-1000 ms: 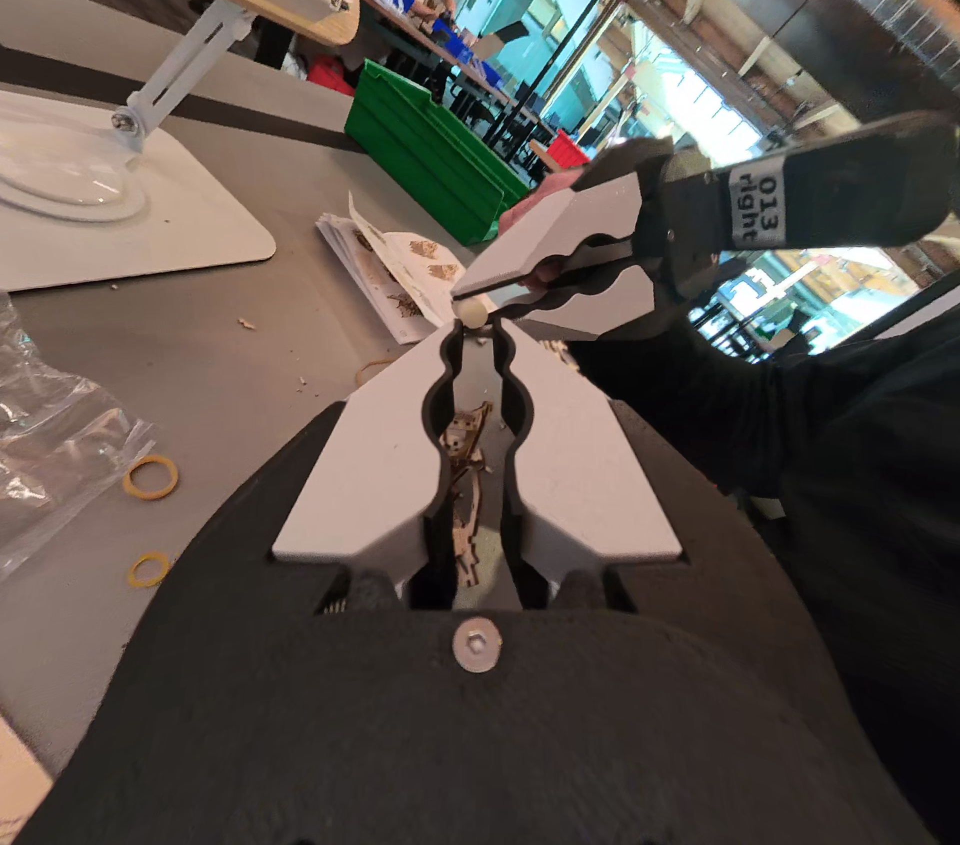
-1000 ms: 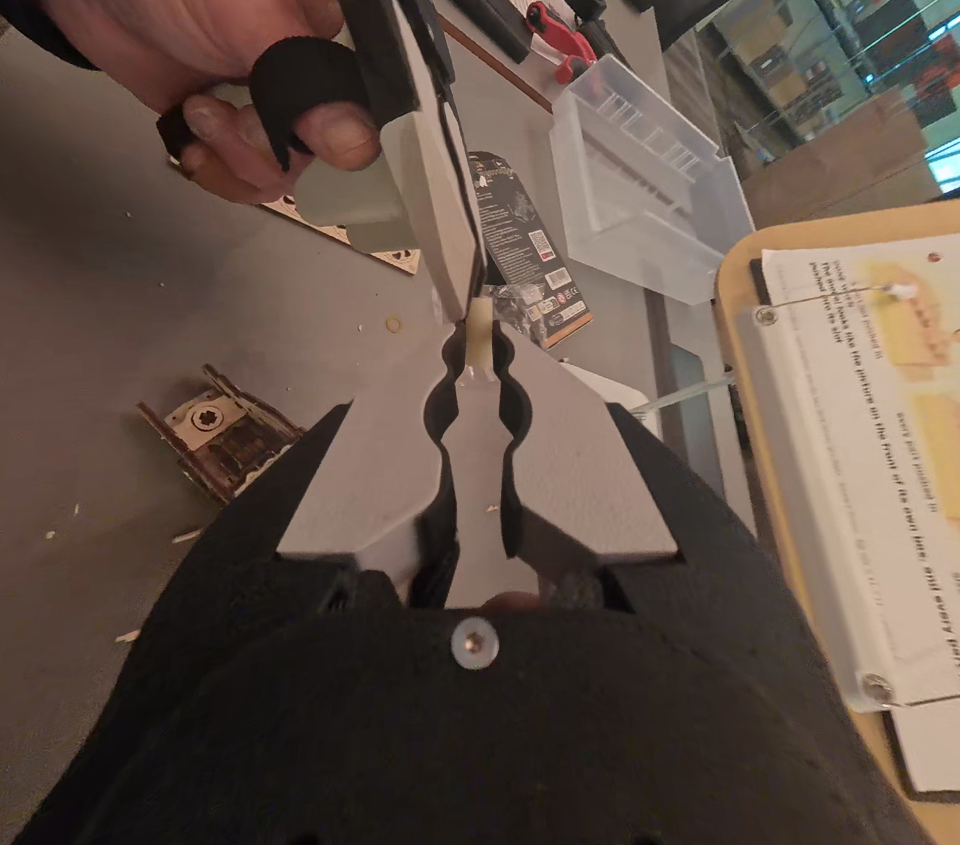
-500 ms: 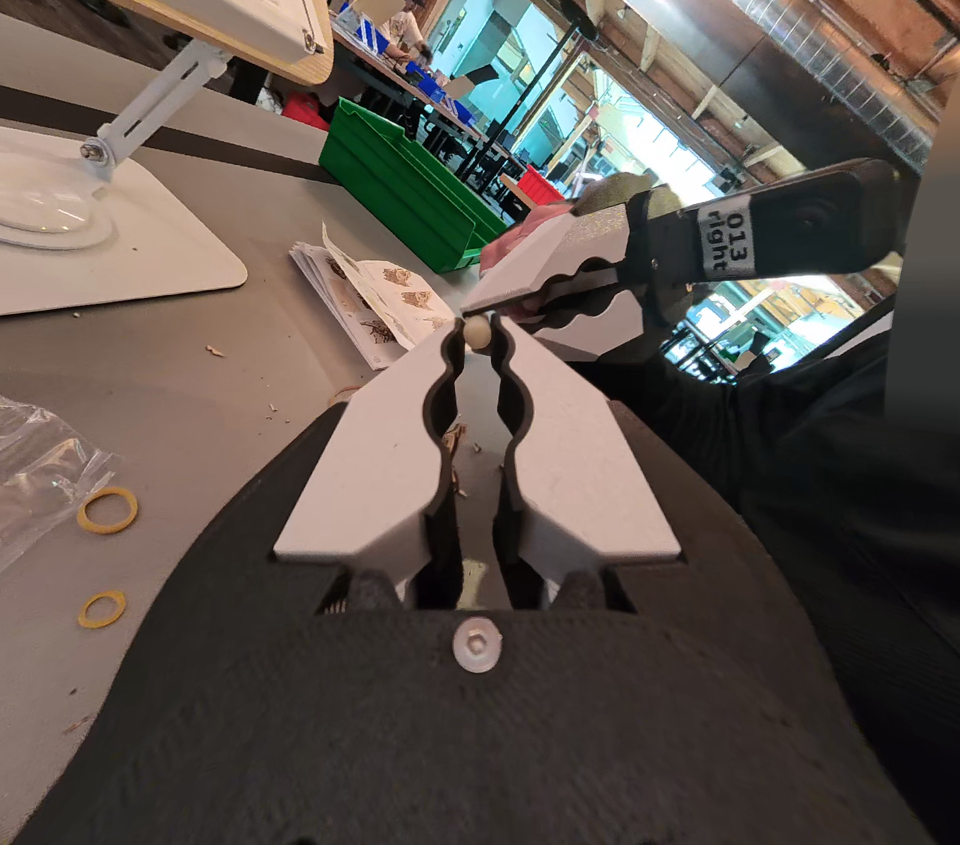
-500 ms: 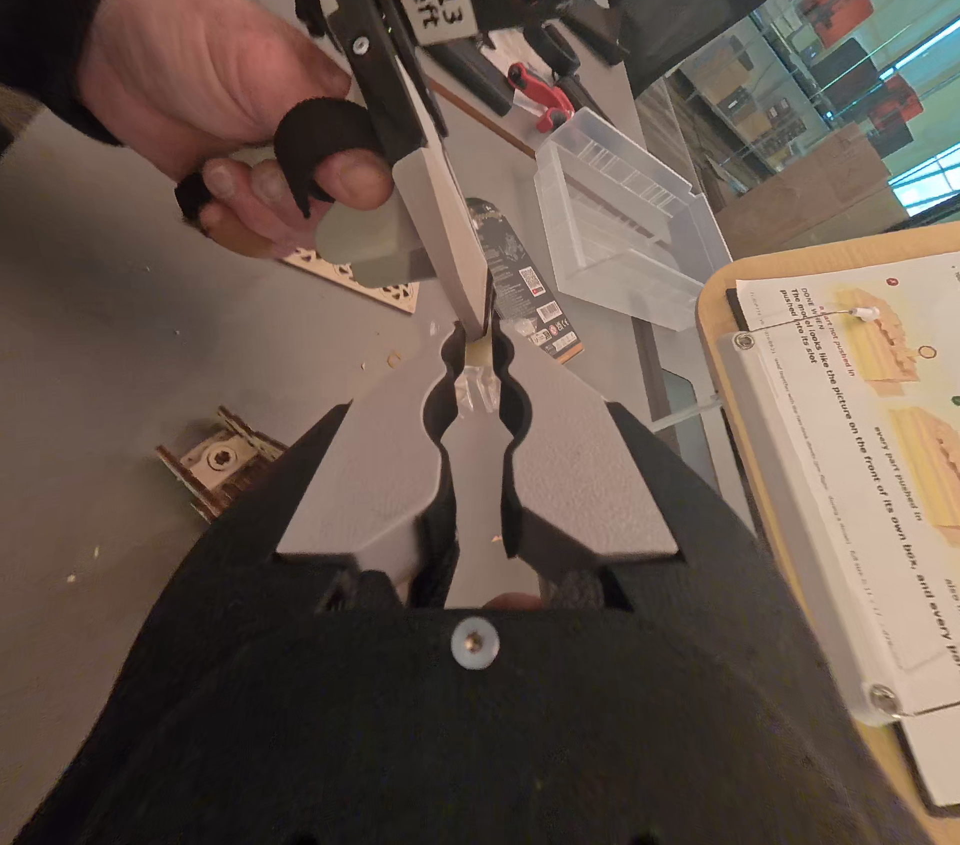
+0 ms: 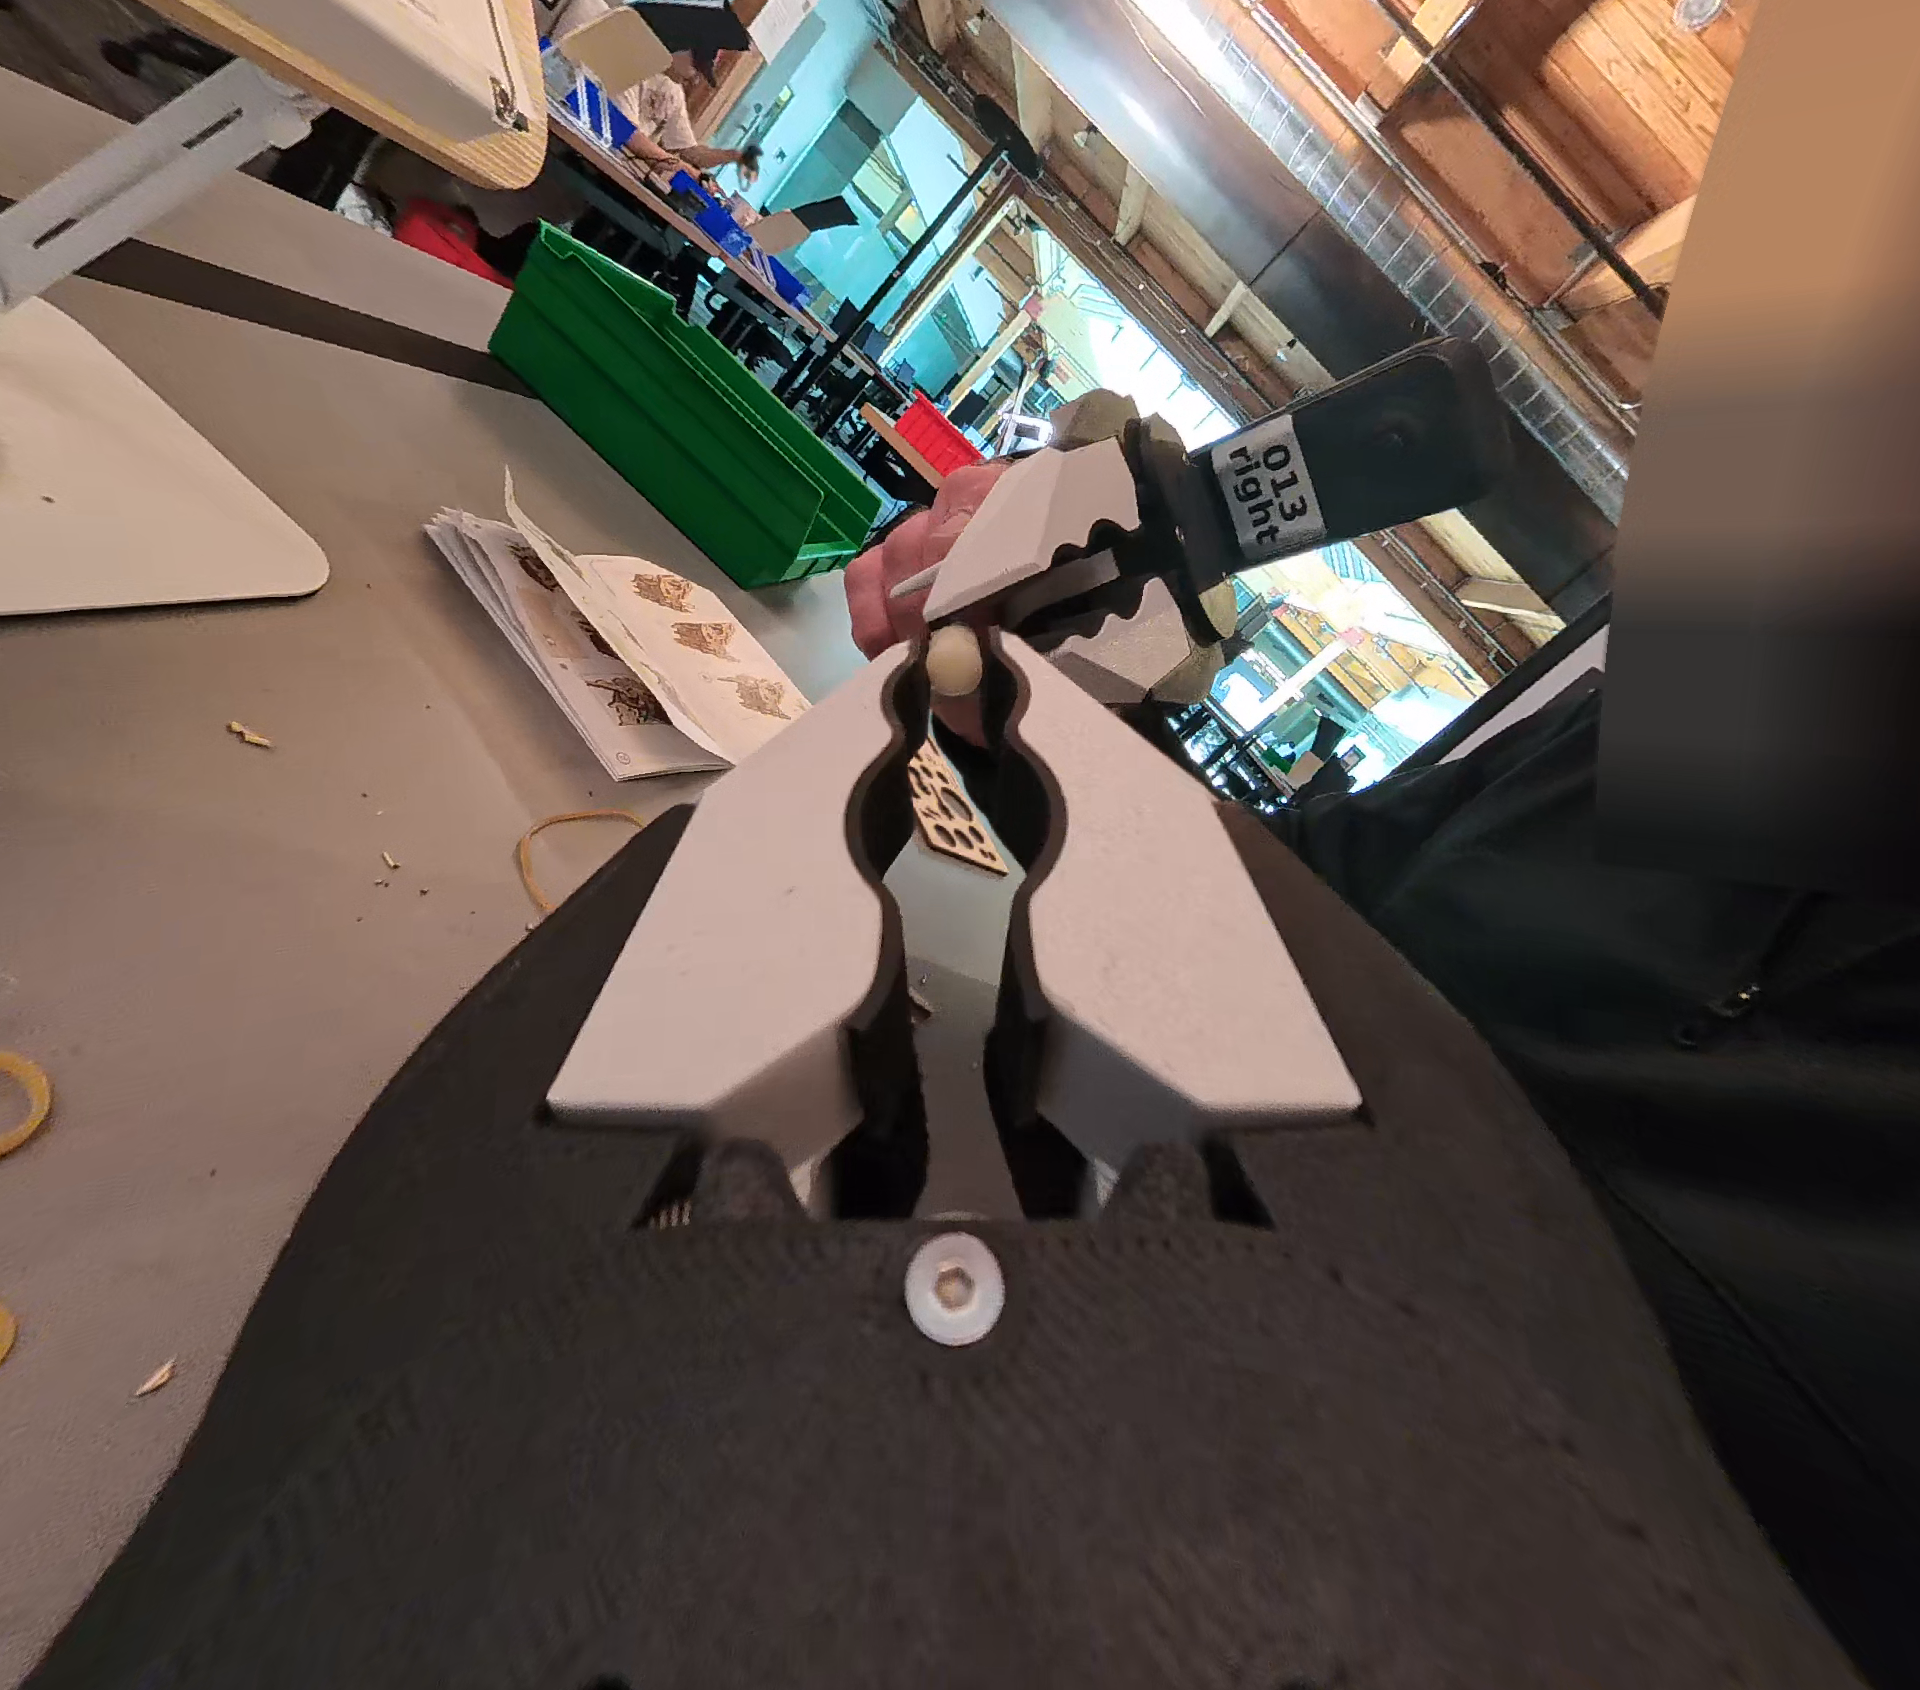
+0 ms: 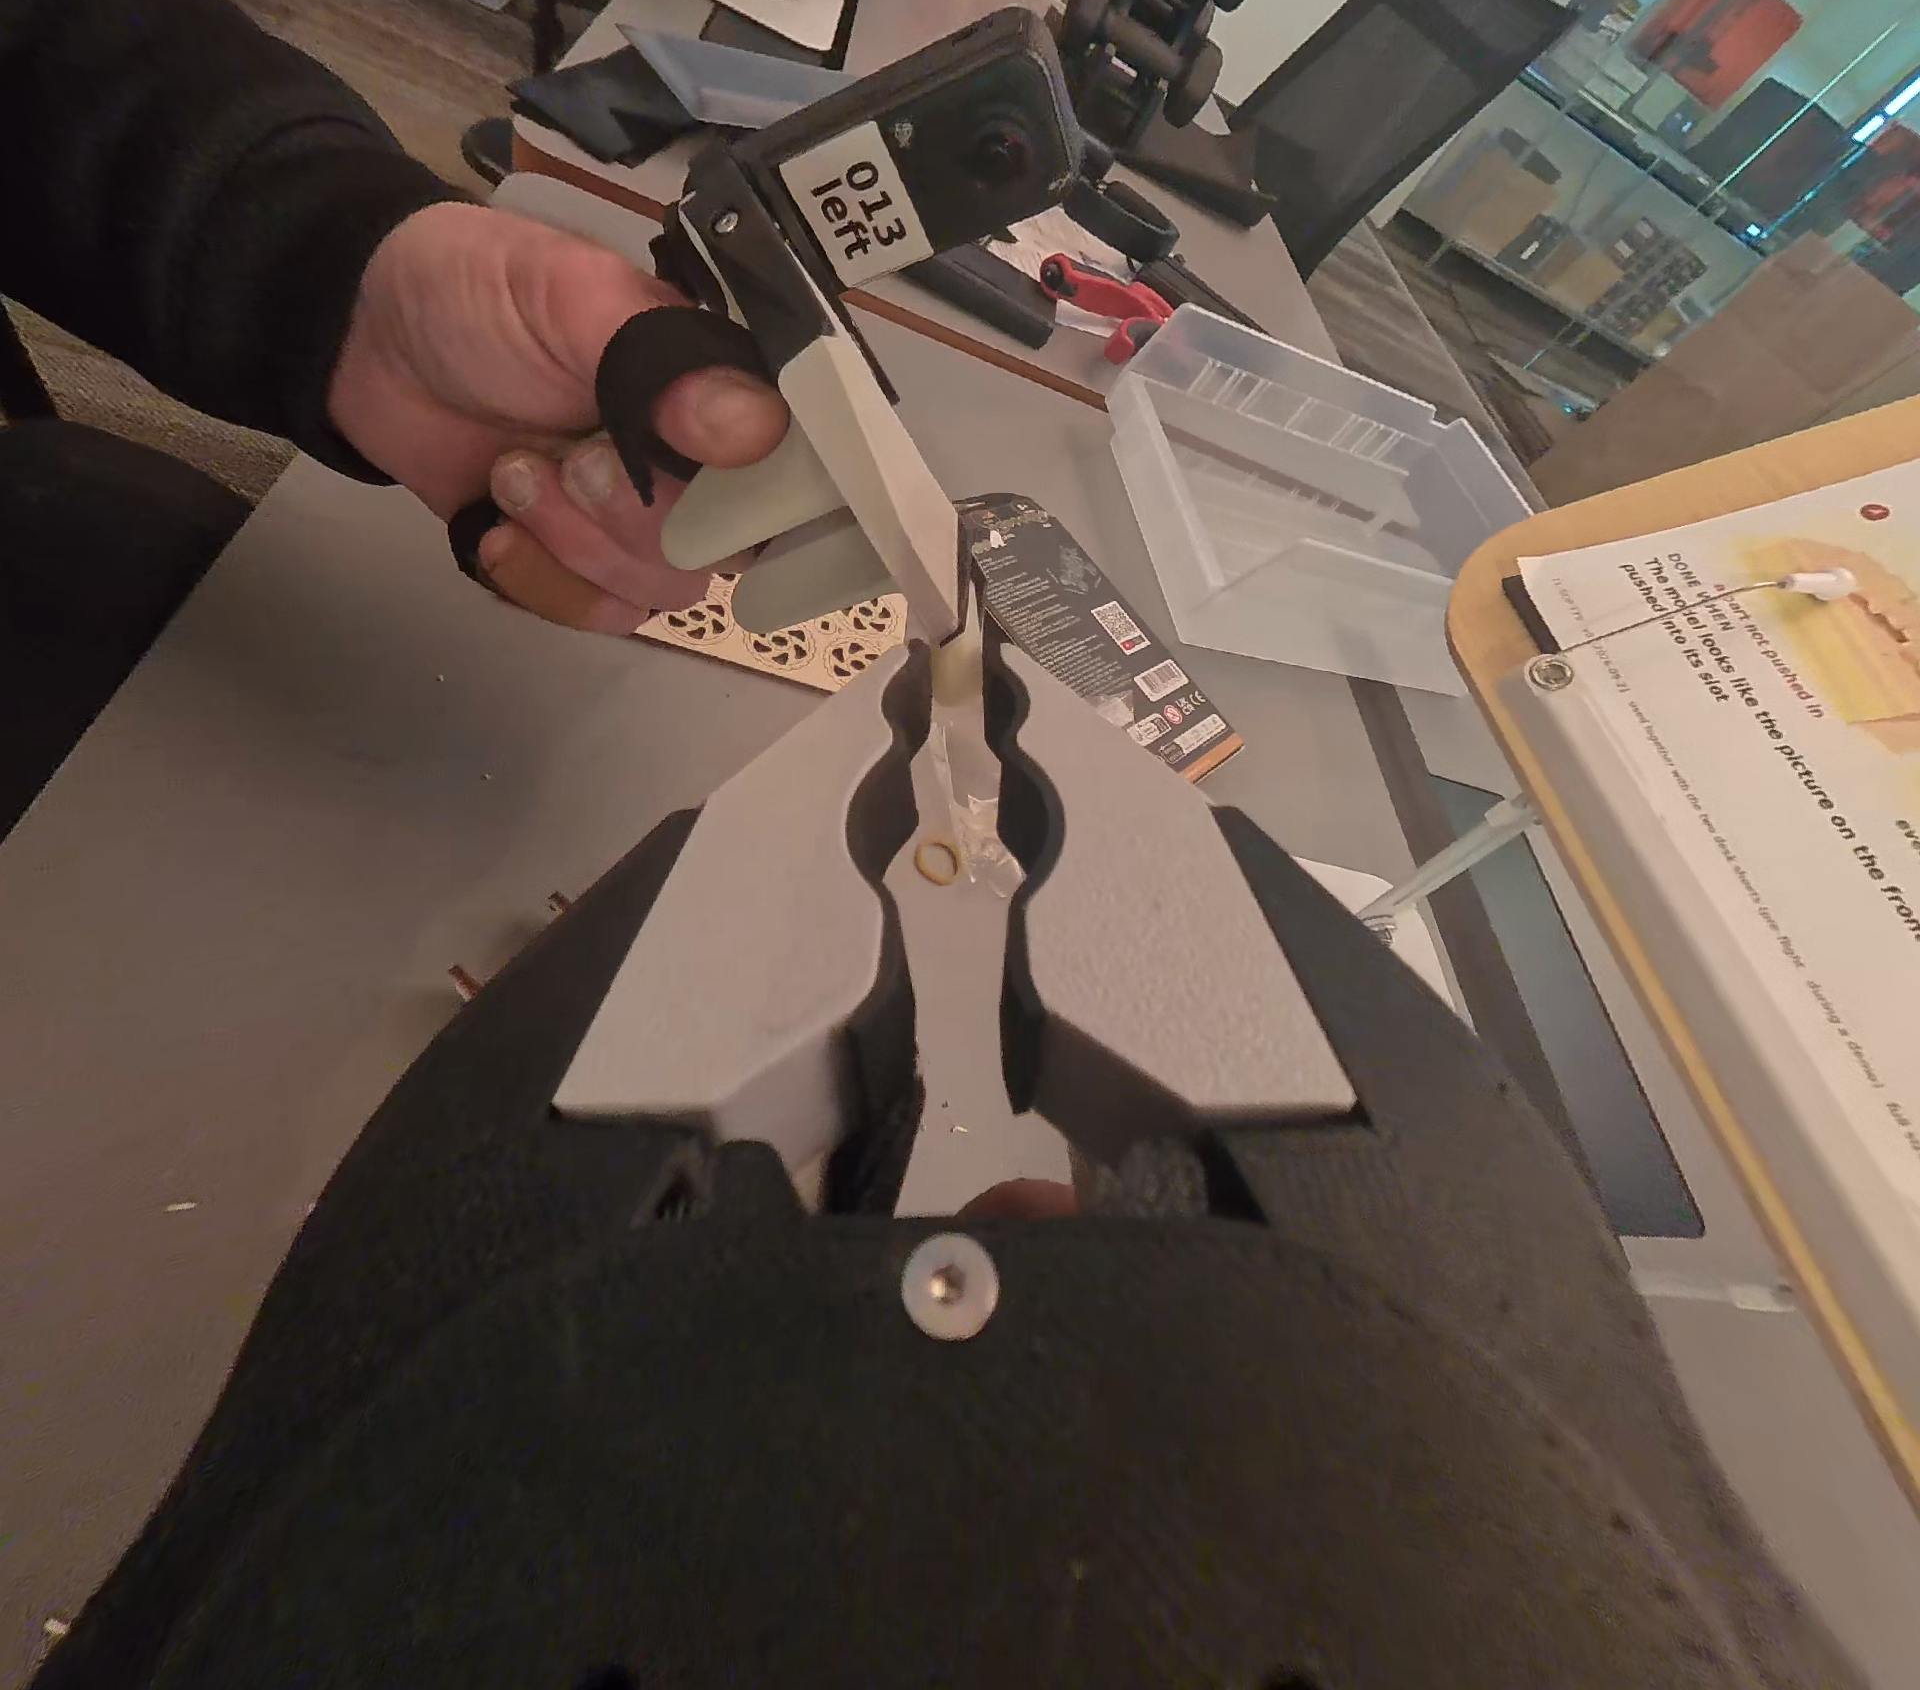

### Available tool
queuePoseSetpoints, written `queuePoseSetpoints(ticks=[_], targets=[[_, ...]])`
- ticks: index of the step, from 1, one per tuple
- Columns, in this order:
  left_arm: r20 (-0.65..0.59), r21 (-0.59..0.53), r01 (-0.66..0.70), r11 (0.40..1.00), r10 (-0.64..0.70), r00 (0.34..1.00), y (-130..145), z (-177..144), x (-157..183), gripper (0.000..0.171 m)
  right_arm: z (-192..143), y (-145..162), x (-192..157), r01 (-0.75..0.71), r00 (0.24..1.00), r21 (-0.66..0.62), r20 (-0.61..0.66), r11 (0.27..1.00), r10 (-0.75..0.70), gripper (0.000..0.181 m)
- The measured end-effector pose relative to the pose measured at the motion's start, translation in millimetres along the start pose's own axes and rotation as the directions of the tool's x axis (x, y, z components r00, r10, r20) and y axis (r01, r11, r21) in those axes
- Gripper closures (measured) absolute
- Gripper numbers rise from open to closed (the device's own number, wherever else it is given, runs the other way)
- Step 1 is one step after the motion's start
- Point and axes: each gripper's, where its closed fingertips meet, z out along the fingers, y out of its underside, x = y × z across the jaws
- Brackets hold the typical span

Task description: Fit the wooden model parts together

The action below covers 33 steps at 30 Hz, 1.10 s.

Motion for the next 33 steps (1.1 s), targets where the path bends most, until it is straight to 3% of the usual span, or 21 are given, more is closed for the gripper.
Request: queuePoseSetpoints(ticks=[13,23,33], targets=[[-0.122,0.029,0.065,0.997,-0.061,0.991,-3,1,14,0.164,-8,-14,-2,-0.177,0.981,0.151,0.109,0.972,0.162,0.174],[-0.201,0.046,0.092,0.995,-0.081,0.976,-3,2,23,0.164,-17,-22,-5,-0.053,0.995,0.139,0.096,0.989,0.039,0.174],[-0.235,0.045,0.111,0.993,-0.097,0.967,-1,5,28,0.164,-19,-19,-8,-0.055,0.992,0.099,0.115,0.994,0.044,0.174]])
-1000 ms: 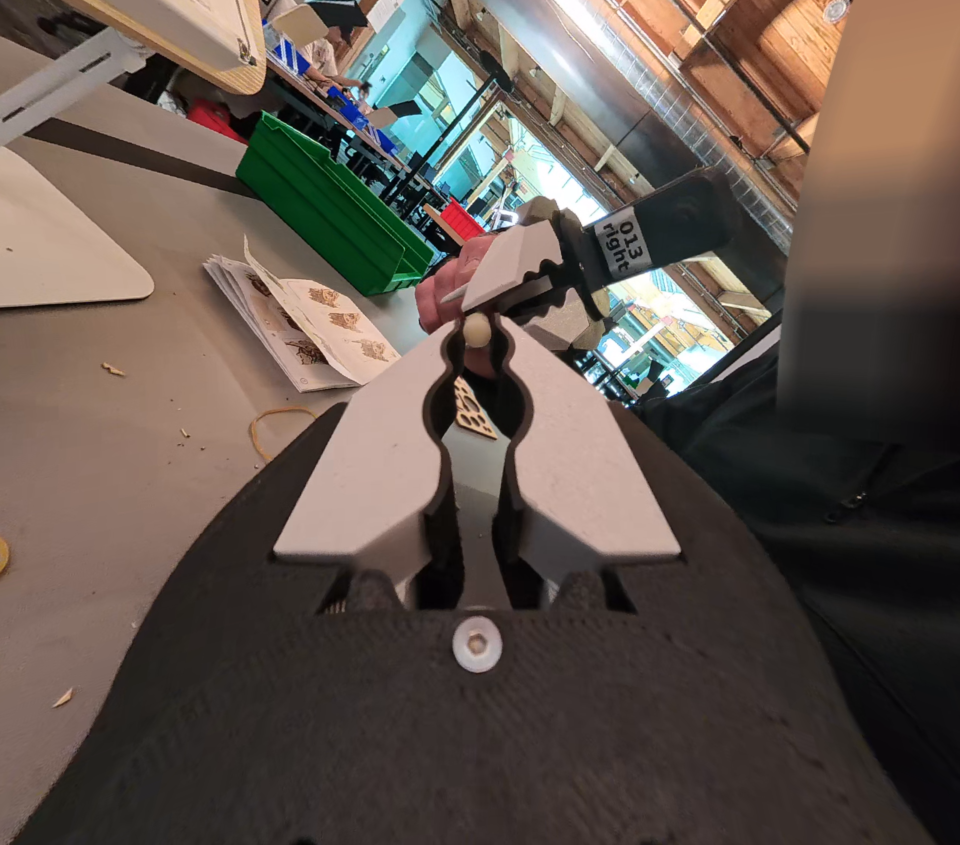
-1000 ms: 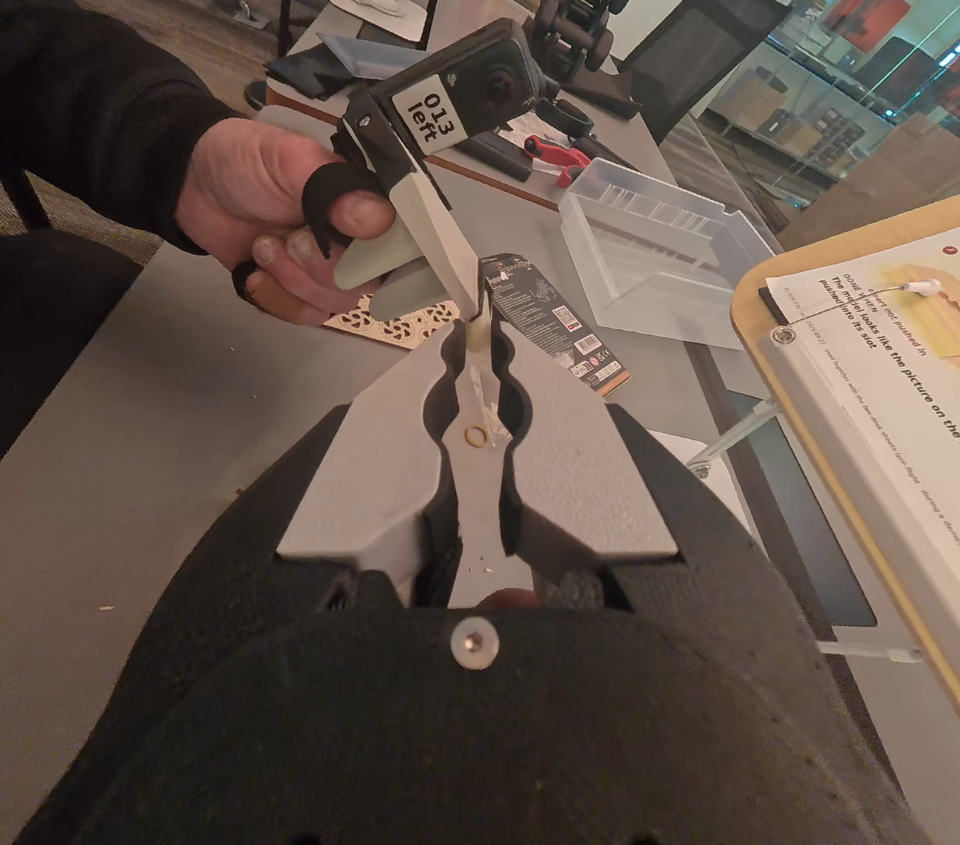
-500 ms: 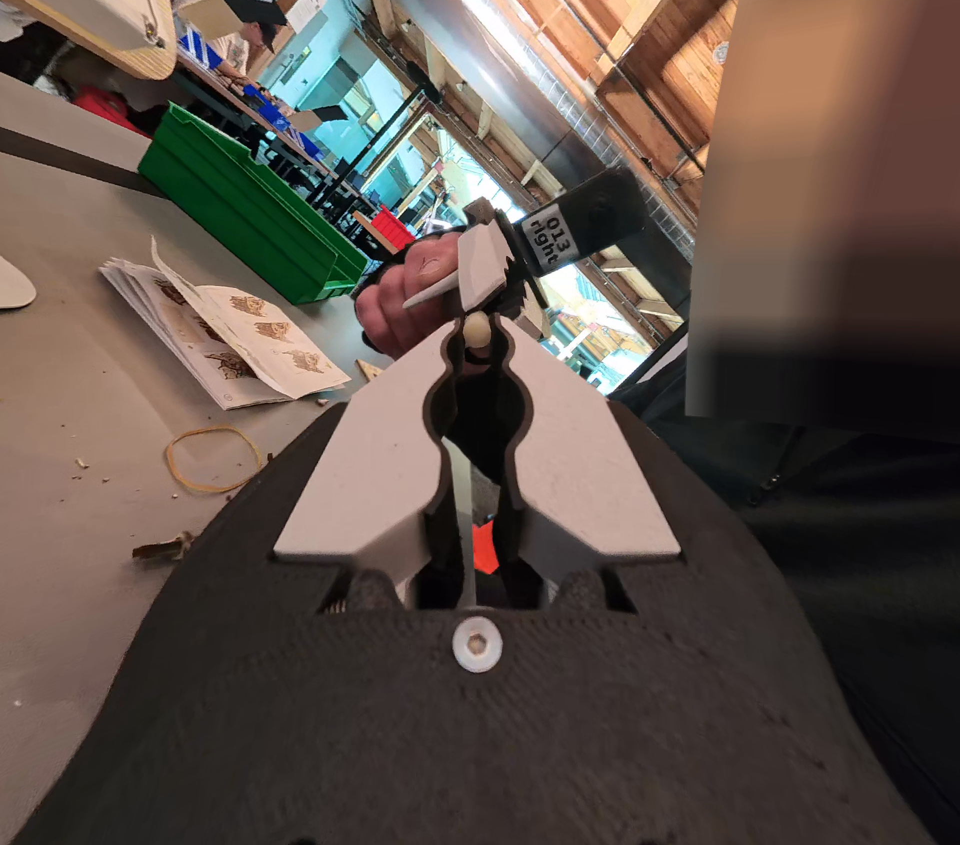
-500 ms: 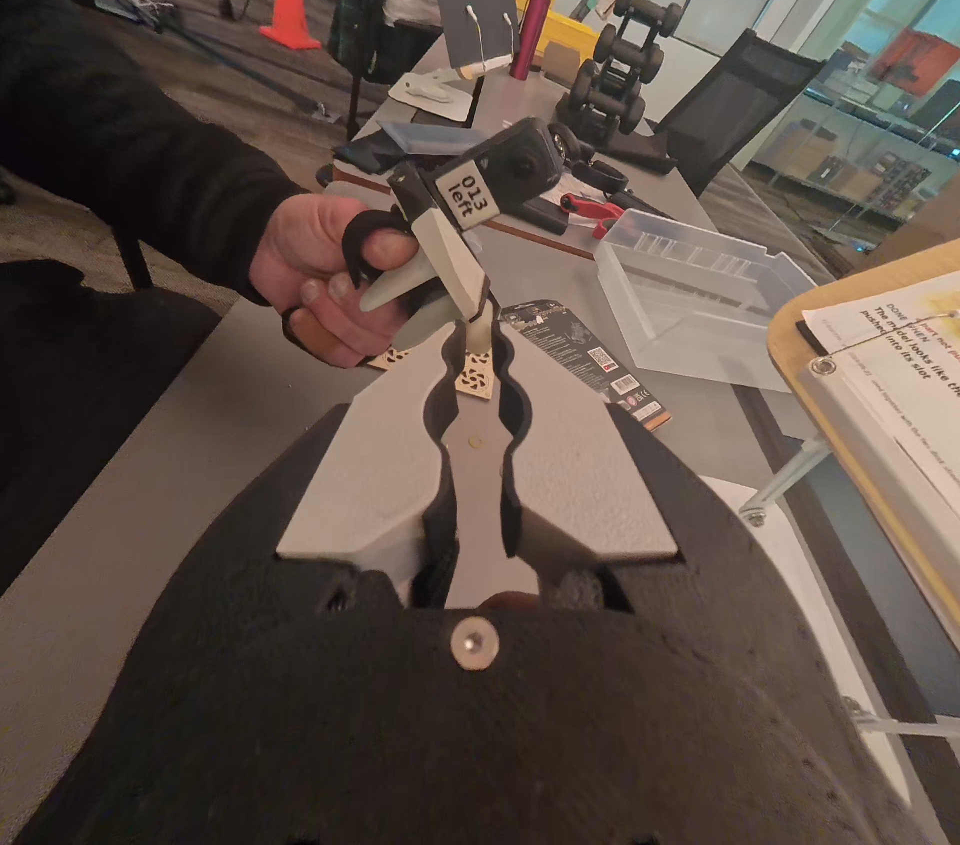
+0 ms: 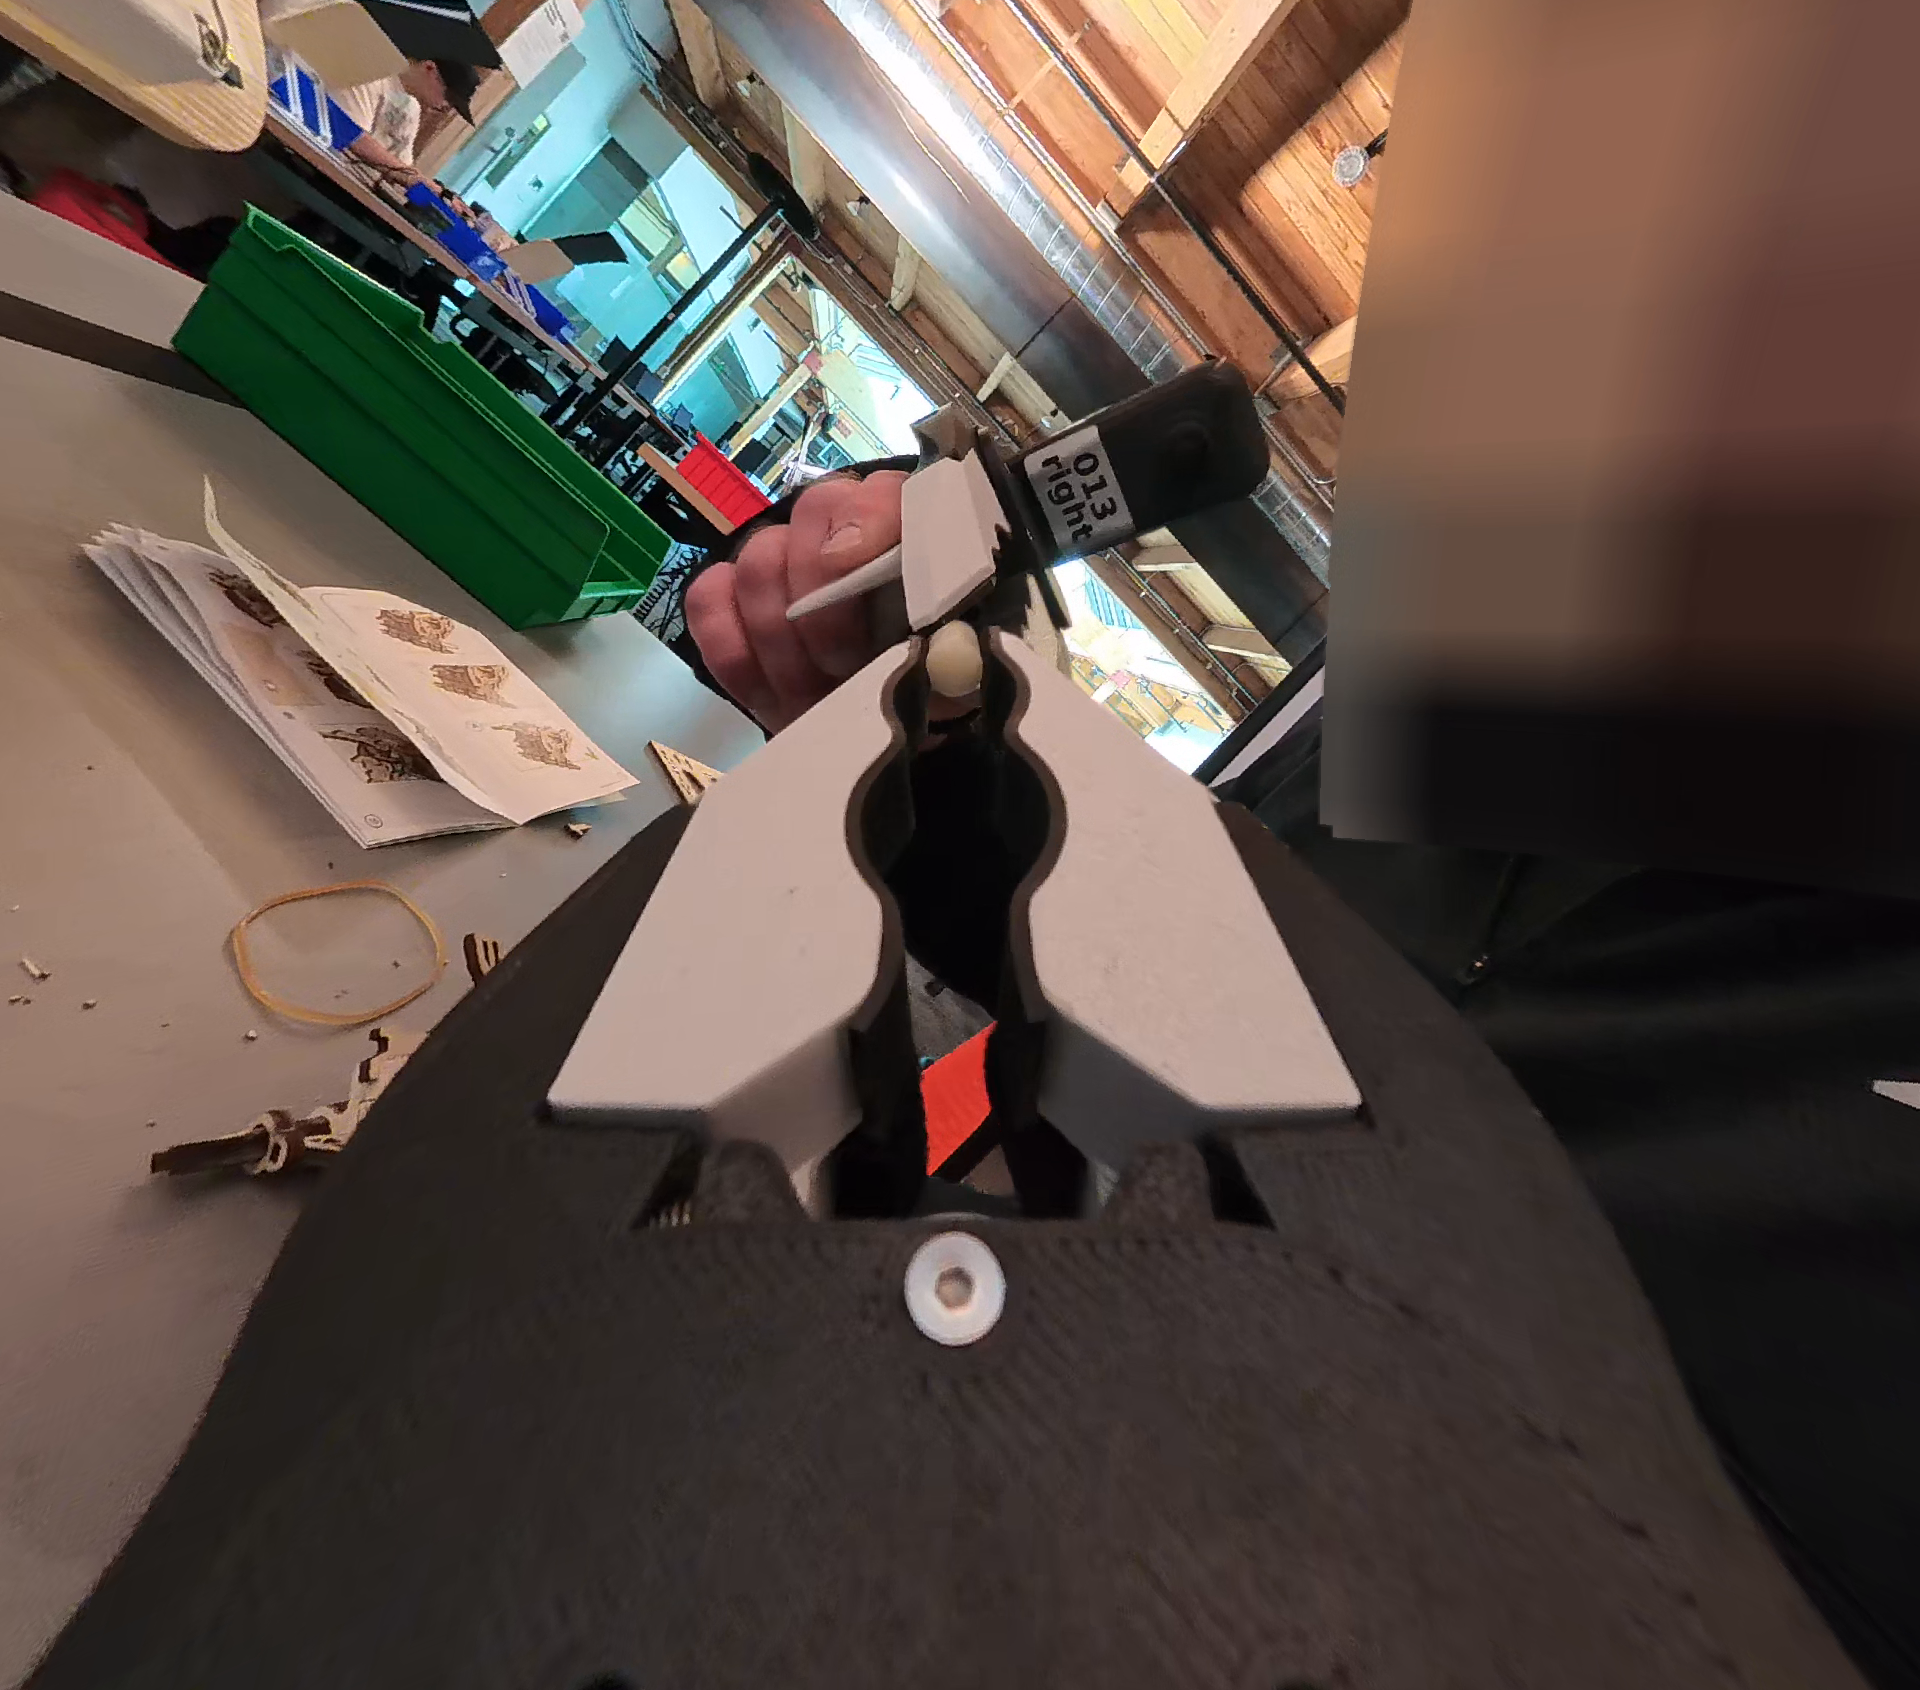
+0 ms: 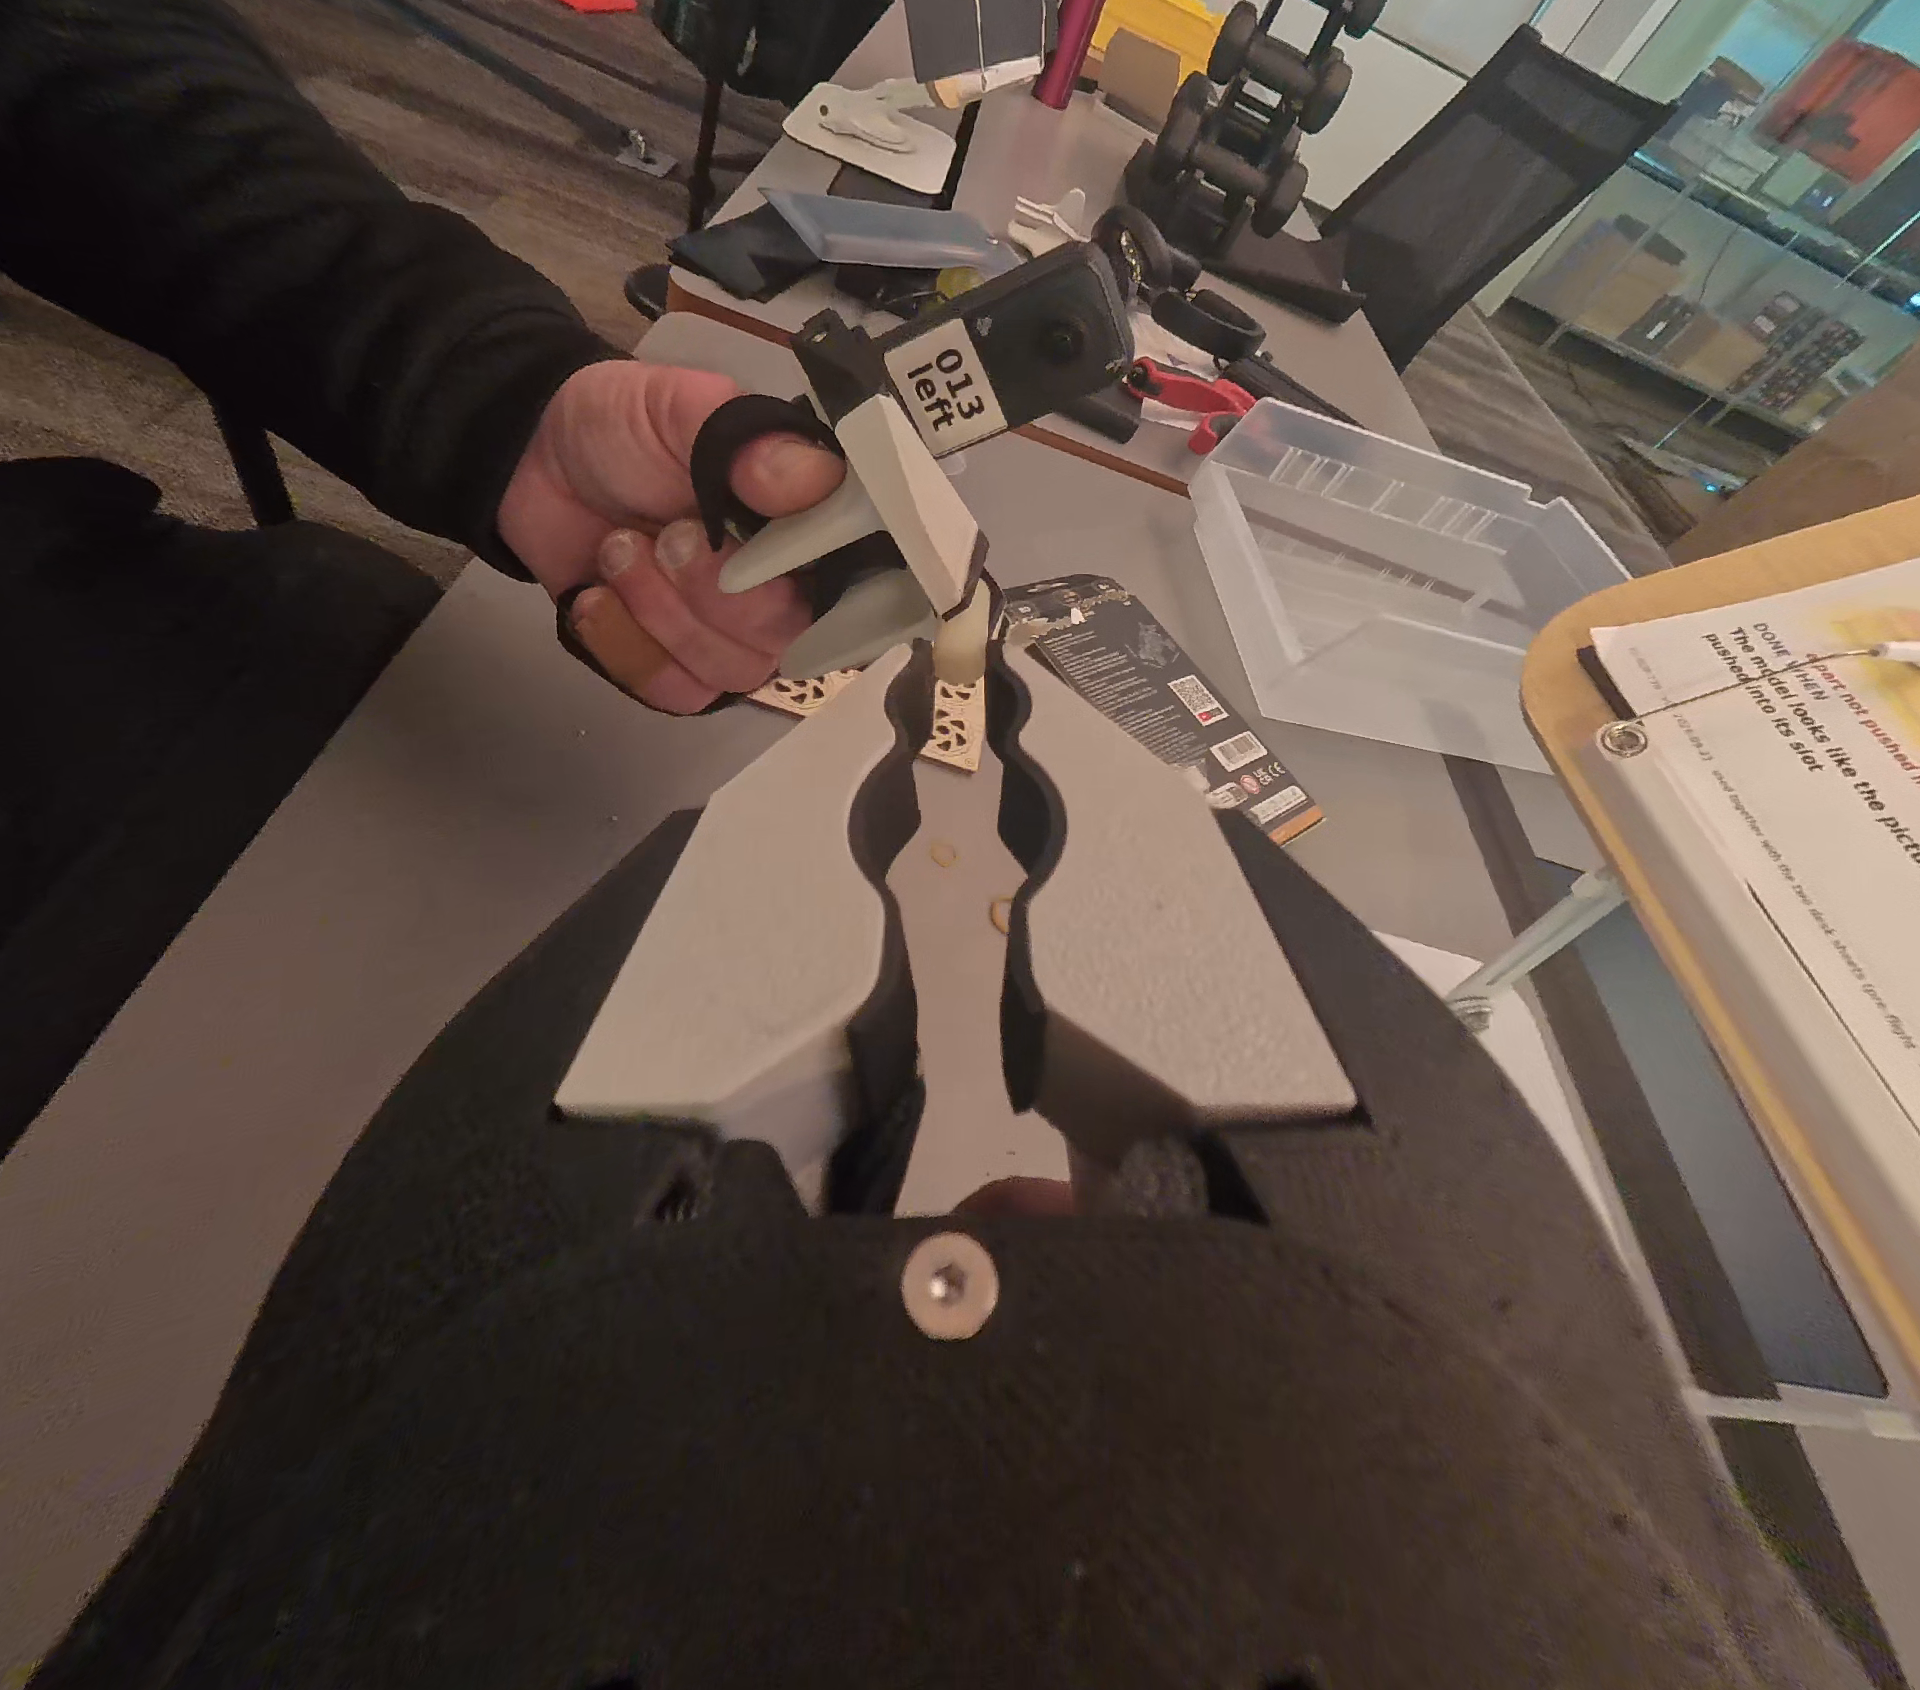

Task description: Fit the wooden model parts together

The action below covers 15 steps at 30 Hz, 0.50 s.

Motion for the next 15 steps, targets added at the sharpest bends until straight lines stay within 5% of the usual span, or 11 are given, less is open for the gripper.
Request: queuePoseSetpoints(ticks=[15], targets=[[-0.068,0.048,-0.002,0.999,0.006,0.998,-5,-2,9,0.164,1,-11,1,-0.368,0.929,0.164,0.094,0.915,0.357,0.175]])
